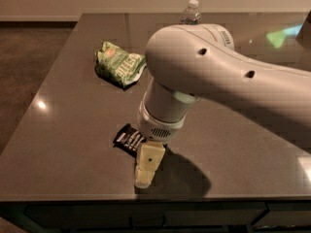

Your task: Pick rxbar chocolate

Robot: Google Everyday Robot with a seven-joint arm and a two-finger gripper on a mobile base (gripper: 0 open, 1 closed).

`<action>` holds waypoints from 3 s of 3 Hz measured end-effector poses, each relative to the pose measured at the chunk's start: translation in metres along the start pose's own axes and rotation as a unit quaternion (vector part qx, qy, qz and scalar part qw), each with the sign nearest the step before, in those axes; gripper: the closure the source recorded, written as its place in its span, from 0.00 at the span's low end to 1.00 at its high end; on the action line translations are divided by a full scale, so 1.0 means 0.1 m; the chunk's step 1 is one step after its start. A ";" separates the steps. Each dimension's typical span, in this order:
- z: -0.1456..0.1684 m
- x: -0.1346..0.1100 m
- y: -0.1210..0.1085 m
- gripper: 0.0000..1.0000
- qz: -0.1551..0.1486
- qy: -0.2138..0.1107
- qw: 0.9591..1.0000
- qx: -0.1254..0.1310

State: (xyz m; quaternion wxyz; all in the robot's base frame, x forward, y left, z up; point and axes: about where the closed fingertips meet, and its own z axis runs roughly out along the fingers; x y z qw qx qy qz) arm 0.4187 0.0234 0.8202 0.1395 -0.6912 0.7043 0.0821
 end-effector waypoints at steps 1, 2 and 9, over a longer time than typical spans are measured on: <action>0.04 -0.07 -0.04 0.17 -0.002 0.006 1.000 -0.013; 0.01 -0.05 -0.08 0.40 0.001 0.013 1.000 -0.024; -1.65 0.42 -0.72 1.00 0.051 -0.078 0.996 -0.011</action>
Offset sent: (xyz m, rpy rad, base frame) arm 0.0139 -0.0014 0.0032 -0.0418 0.0814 0.0059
